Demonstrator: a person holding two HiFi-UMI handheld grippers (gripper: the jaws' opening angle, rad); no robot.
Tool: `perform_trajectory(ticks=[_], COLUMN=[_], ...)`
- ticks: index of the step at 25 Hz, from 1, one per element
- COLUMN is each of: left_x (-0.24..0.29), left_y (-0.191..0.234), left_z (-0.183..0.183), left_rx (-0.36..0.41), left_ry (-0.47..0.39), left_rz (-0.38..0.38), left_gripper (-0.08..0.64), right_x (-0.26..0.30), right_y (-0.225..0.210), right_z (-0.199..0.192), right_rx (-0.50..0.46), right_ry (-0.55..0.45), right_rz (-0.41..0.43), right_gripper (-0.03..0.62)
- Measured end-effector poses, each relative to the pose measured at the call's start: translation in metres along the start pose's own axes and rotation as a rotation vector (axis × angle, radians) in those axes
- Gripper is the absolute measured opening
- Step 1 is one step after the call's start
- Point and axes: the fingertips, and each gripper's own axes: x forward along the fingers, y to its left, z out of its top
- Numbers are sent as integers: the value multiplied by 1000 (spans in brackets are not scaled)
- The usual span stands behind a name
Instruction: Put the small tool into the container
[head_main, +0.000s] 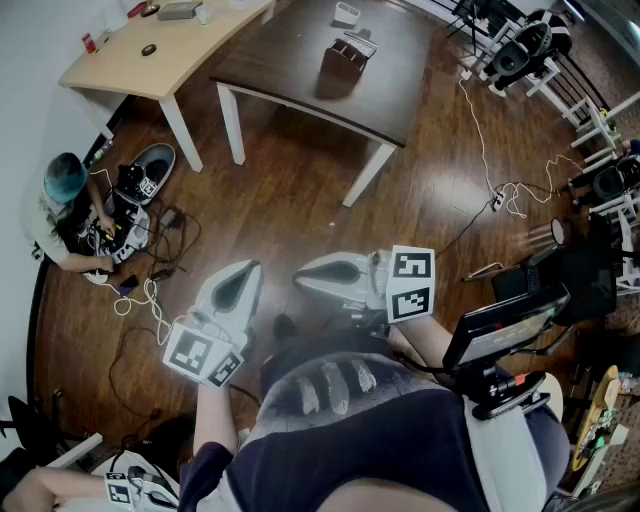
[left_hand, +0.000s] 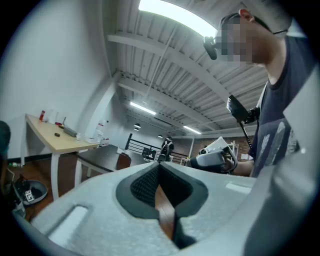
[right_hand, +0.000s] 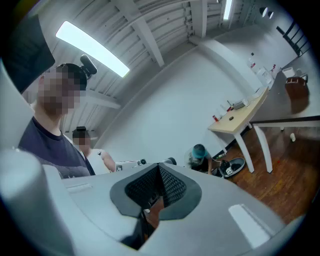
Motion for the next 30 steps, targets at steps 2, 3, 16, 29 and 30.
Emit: perform_trajectory(ticks=[2,3,16,29,30], left_x=[35,53,331,530,542], left_y=[-9,-14,-101,-159,-158], left_z=[3,4,-18,-26,-26], left_rx=[21,30,86,118,117], left_ry=[17,25,167,288,288], left_rz=[-33,-51,-161,-286,-304], left_gripper=[-3,-3,-3,-4,-3], right_x=[-24,-36,-261,-428,-435], right_y=[-18,-26,-139,-226,-235], right_z=[14,20,90,144,149], right_rx=[2,1,77,209,208], right_ry=[-29,-43,-195,-315,-326], right_rz=[-28,-35,-20,-120,-140], right_gripper=[-2,-2,-2,-2,-2])
